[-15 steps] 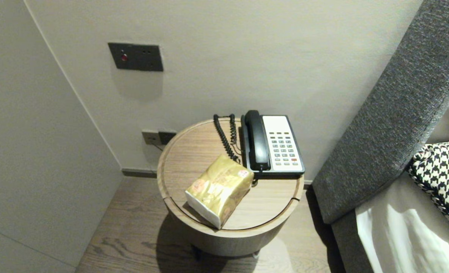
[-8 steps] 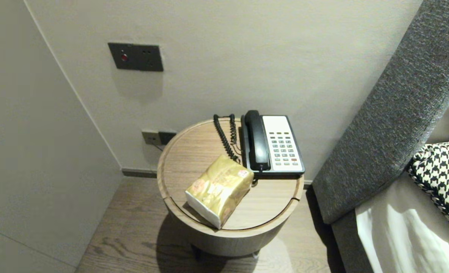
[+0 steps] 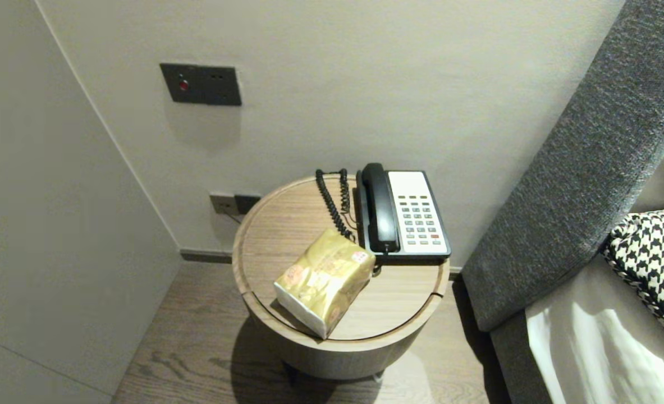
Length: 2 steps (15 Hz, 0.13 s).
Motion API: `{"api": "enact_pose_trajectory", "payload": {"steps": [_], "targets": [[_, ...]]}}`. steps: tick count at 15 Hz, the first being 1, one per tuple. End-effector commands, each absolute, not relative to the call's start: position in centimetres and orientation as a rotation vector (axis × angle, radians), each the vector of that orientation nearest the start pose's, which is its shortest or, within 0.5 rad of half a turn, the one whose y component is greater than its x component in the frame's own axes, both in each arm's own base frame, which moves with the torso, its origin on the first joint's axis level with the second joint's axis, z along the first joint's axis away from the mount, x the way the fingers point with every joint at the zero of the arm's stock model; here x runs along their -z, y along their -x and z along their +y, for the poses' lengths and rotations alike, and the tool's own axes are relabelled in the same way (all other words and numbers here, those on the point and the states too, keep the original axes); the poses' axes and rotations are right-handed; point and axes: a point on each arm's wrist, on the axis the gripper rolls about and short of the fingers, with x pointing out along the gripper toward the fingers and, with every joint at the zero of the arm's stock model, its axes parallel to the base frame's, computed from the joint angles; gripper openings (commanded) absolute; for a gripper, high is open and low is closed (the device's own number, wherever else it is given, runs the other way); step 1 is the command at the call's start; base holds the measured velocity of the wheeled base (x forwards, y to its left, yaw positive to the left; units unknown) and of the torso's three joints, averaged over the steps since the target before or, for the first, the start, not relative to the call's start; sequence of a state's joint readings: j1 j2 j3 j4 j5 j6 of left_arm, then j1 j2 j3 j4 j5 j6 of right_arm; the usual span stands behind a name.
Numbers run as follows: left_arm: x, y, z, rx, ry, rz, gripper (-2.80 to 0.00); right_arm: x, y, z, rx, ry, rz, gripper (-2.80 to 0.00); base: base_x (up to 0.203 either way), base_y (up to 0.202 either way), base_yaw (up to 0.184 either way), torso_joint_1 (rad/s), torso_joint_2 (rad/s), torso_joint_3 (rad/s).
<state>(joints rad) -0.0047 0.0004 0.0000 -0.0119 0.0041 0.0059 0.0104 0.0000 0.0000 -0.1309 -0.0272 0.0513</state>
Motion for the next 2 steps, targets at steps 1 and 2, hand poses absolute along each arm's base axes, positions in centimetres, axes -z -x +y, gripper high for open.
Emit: {"api": "enact_pose_trajectory", "payload": {"steps": [1,2], "targets": [[-7.67,2.28,0.02,0.000,-0.006,-0.012,-2.80,-7.79,2.02,-0.08,0.015,-0.052,-0.091,-2.80,0.000,0.000,0.000,0.000,0.00,0.000],[-7.66,2.28,0.02,0.000,-0.006,-0.011,-2.80,-7.79,2.02,-0.08,0.015,-0.052,-0.091,-2.80,0.000,0.000,0.000,0.000,0.00,0.000]]}}
